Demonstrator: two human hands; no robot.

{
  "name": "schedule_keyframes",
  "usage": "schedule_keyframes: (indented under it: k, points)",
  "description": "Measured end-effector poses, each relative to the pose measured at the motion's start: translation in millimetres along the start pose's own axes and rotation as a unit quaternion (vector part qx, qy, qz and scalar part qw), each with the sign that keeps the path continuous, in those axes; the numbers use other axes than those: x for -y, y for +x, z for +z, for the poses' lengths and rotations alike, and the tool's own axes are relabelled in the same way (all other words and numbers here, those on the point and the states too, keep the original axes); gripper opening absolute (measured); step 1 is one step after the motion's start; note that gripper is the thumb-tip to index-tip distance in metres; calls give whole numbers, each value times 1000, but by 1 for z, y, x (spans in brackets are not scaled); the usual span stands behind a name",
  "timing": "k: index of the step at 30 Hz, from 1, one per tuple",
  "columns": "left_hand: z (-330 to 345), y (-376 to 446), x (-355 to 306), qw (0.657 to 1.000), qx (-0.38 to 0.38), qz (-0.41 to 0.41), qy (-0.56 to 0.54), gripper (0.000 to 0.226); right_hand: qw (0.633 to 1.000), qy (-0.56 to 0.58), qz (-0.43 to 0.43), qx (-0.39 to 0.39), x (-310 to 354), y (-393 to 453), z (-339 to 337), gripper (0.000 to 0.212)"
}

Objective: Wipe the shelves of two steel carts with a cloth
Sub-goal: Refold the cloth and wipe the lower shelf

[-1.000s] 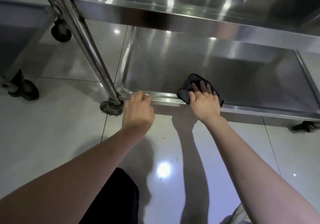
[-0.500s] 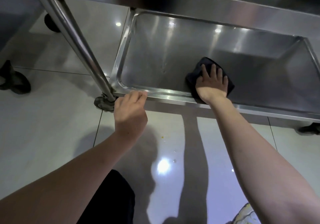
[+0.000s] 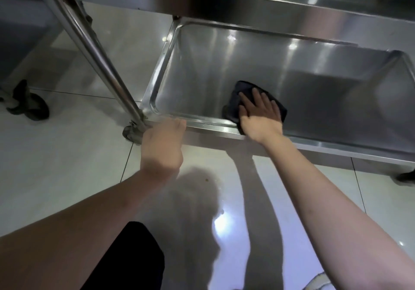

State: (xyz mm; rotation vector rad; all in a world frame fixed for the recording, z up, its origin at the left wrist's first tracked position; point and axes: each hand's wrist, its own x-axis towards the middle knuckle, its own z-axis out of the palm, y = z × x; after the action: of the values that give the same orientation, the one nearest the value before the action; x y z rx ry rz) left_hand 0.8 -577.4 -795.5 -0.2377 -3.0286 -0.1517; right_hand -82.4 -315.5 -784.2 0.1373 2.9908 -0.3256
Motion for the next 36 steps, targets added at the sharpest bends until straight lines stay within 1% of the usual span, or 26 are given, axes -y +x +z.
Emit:
schedule_keyframes:
  k: [2,4,6,9,11,15,17,19,21,24,27,30,33,34,36]
  points:
    - [3,-2,-2,1000,5,-3,0,73,999,2,35,-9,-22,3,-5,55]
    - [8,-2,-3,1000,-11,-1,-2,71,998,-5,53,-19,-33,13,-7,56]
    - [14,-2,-4,1000,-30,-2,-6,67,997,-2,71,-14,-32,27,-10,57]
    - [17,-2,-7,999,-38,-11,-7,73,996,10,85,-8,-12,51,-11,58]
    - [16,-1,-8,1000,-26,-15,0,75,998,7,60,-5,12,60,-6,58]
    - [13,-2,-5,1000,4,-15,11,78,998,-9,-58,18,62,51,5,56]
    - [11,-3,-3,1000,6,-18,12,77,994,-14,-102,40,66,35,6,55]
    - [9,-3,-2,1000,-1,-21,8,75,990,-10,-131,54,51,16,6,54]
    - [8,-2,-3,1000,-5,-23,-2,73,991,-3,-124,50,21,3,4,54]
    - [8,-2,-8,999,-4,-31,9,72,997,-12,-62,32,-11,5,-3,53]
    - [10,-4,-12,998,12,-38,47,73,999,-27,-33,11,2,27,2,54]
    - [11,-2,-14,998,15,-40,54,72,998,-19,-56,-1,37,56,8,55]
    - [16,0,-15,998,1,-35,47,69,996,-8,-89,17,80,78,9,55]
    - [17,0,-15,998,-2,-37,43,68,994,-9,-107,27,95,77,11,55]
    - [18,-2,-16,999,-6,-44,29,69,984,-23,-172,41,121,64,15,54]
